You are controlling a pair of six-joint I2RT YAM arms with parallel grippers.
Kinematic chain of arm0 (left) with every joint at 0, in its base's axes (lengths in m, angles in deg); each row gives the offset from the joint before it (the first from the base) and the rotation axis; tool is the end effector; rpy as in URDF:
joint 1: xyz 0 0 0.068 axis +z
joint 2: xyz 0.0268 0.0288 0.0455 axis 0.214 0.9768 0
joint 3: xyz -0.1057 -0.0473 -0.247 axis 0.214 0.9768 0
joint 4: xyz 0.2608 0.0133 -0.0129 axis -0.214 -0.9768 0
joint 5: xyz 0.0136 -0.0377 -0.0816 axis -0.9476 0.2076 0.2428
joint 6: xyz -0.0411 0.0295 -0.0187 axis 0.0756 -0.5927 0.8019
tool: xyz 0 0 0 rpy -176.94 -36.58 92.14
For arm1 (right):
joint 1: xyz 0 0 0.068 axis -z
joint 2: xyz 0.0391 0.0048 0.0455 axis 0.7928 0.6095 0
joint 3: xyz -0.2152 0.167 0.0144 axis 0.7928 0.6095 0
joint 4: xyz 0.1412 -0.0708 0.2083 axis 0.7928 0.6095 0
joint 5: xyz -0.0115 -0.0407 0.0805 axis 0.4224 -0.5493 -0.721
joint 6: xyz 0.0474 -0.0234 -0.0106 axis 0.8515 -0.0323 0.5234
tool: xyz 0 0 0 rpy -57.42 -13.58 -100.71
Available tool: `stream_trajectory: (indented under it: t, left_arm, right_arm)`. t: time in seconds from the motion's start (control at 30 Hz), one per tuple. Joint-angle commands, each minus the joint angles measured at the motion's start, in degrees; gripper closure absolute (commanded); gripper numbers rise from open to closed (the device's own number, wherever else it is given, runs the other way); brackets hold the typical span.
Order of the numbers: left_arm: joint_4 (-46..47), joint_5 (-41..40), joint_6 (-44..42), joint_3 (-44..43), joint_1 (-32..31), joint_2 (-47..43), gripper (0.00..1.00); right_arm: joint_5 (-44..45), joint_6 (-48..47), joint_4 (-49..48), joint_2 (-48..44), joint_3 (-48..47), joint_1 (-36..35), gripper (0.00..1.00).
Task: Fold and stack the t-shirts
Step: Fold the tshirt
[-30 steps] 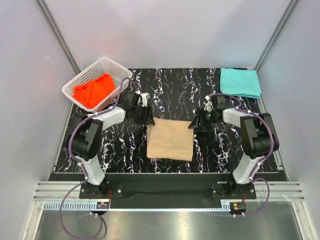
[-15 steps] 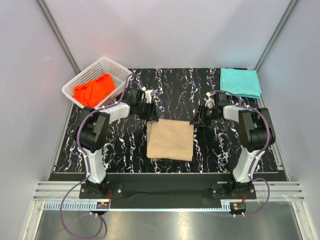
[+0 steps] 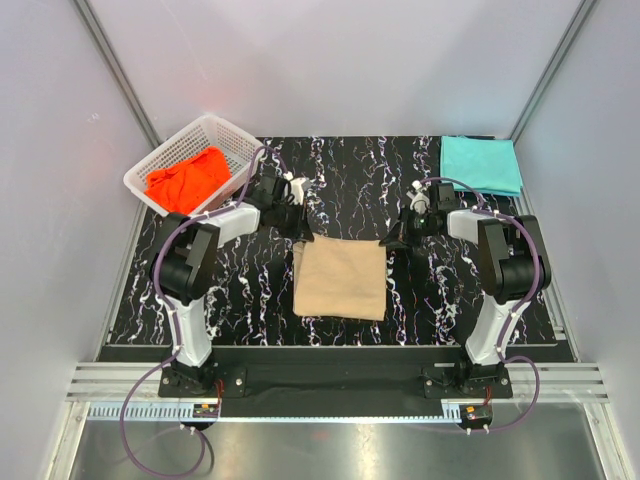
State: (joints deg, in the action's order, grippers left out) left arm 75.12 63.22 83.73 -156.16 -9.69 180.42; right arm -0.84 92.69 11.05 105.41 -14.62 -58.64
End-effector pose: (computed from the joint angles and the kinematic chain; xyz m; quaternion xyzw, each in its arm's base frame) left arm 0.3664 -0.1671 0.1604 0.1465 0.9104 -0.3195 0.2184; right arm 0.3589 0.0628 0.1335 0.0016 0.9034 0.3906 0.1771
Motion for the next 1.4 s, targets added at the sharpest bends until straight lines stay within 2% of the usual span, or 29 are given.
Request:
stream_trajectory:
  t: [0.0, 0.33, 0.67, 0.83, 0.9, 1.13, 1.27, 1.37]
  left_arm:
    - [0.80, 1.70, 0.83, -2.58, 0.25, -3.13, 1.00]
    - [1.34, -0.84, 4.25, 2.25, 0.25, -10.77, 1.00]
    - [0.01, -4.10, 9.09, 7.26, 0.16, -18.68, 1.00]
    - [-2.53, -10.24, 12.68, 10.16, 0.16, -23.52, 1.00]
    - [-2.27, -14.02, 14.27, 11.91, 0.16, -24.31, 1.00]
    - [-3.76, -20.44, 16.29, 12.45, 2.00, -22.57, 1.00]
    - [-1.24, -17.56, 17.00, 13.32, 4.46, -19.84, 1.00]
    - [-1.13, -15.27, 14.99, 12.54, 4.46, -19.13, 1.00]
  right_arm:
    - [-2.95, 0.44, -4.00, -0.68, 0.07, 0.31, 1.00]
    - [-5.06, -0.09, -2.07, -6.49, 0.60, 0.39, 1.00]
    - [-11.03, 1.84, -1.81, -11.06, 1.12, 0.22, 1.00]
    - [-13.41, 4.91, -5.40, -14.05, 1.56, -0.66, 1.00]
    - [-14.56, 7.99, -10.58, -12.13, 1.13, -1.10, 1.00]
    - [-14.47, 9.76, -11.04, -3.34, -7.73, -1.54, 1.00]
    - [-17.28, 11.95, -13.22, 4.04, -11.53, -1.71, 1.00]
    - [-14.92, 9.15, -9.39, 3.71, -12.58, -1.71, 1.00]
